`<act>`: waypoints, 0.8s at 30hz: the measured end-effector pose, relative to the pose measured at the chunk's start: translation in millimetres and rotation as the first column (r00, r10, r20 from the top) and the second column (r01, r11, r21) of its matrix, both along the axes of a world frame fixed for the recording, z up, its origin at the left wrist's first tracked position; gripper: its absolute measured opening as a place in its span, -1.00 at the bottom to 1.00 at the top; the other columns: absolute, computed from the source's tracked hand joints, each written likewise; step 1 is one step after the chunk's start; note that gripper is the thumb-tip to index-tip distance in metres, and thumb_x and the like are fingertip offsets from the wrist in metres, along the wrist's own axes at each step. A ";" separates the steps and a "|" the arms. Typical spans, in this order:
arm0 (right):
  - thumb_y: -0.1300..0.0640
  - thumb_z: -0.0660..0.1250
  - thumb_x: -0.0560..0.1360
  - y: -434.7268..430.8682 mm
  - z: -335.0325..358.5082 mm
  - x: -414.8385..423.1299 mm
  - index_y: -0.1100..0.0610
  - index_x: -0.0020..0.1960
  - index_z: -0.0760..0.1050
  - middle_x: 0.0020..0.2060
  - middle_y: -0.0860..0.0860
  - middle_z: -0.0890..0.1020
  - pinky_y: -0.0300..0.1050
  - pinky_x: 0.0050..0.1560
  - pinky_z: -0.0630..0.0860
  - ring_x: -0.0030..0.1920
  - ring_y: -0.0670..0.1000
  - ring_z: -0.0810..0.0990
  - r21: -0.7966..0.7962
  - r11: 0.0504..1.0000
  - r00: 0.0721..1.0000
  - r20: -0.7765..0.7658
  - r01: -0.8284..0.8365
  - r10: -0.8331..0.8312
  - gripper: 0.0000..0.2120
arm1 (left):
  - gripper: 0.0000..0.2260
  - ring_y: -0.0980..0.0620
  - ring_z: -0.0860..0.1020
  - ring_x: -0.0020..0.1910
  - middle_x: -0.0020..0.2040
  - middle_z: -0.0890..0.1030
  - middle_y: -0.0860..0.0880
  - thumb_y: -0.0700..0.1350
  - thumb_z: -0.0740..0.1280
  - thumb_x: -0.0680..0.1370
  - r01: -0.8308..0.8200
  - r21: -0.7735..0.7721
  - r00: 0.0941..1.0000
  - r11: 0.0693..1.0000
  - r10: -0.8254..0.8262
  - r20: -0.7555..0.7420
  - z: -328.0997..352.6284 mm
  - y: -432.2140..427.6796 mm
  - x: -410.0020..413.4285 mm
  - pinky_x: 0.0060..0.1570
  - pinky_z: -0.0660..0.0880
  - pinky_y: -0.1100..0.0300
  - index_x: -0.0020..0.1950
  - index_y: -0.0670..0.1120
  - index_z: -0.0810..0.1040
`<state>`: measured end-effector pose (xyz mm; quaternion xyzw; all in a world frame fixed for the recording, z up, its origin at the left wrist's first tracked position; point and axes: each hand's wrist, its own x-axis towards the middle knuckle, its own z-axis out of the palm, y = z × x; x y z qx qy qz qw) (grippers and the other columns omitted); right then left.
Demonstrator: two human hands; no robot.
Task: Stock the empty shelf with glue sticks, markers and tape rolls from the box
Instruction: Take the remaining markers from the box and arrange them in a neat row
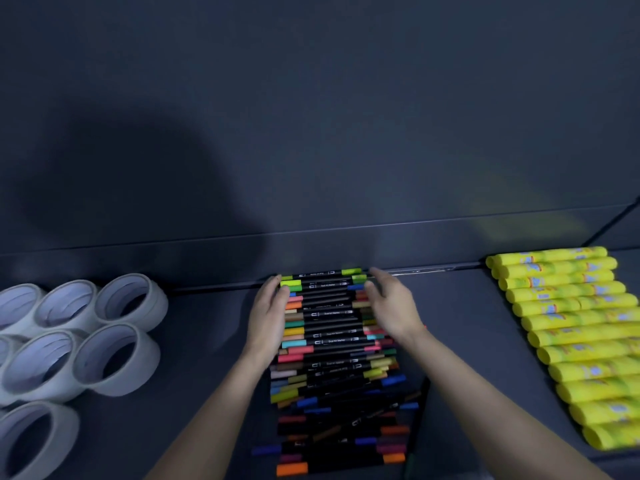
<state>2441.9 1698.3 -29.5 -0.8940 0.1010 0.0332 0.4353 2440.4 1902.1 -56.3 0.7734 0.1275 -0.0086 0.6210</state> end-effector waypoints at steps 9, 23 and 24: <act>0.20 0.15 0.62 -36.0 -19.5 -39.4 0.21 0.33 0.46 0.29 0.08 0.52 -0.24 0.26 0.26 0.33 0.06 0.43 0.037 0.994 0.995 0.030 0.098 -0.099 -0.68 | -0.66 0.16 0.34 0.37 0.42 0.39 0.11 -0.10 0.16 0.64 -0.018 -0.066 1.000 0.998 0.016 -0.018 -11.2 16.7 -44.8 0.38 0.25 0.16 0.42 0.02 0.39; 0.16 0.14 0.62 1.4 -14.9 -52.5 0.13 0.39 0.41 0.29 0.00 0.53 -0.05 0.39 0.33 0.31 -0.02 0.46 0.335 0.937 0.994 -0.013 0.104 -0.106 -0.65 | -0.62 0.15 0.28 0.42 0.46 0.34 0.08 -0.05 0.12 0.65 -0.006 -0.083 1.000 0.997 0.006 -0.007 -1.6 -7.2 -50.4 0.39 0.18 0.21 0.47 -0.01 0.31; 0.15 0.14 0.62 6.0 -15.7 -53.8 0.10 0.40 0.41 0.29 -0.02 0.52 -0.06 0.40 0.32 0.32 -0.03 0.45 0.339 0.937 0.996 -0.009 0.084 -0.086 -0.65 | -0.62 0.15 0.27 0.43 0.47 0.32 0.09 -0.05 0.11 0.65 0.006 -0.085 1.000 0.996 -0.007 -0.005 -1.0 -11.2 -51.4 0.38 0.16 0.23 0.48 -0.01 0.30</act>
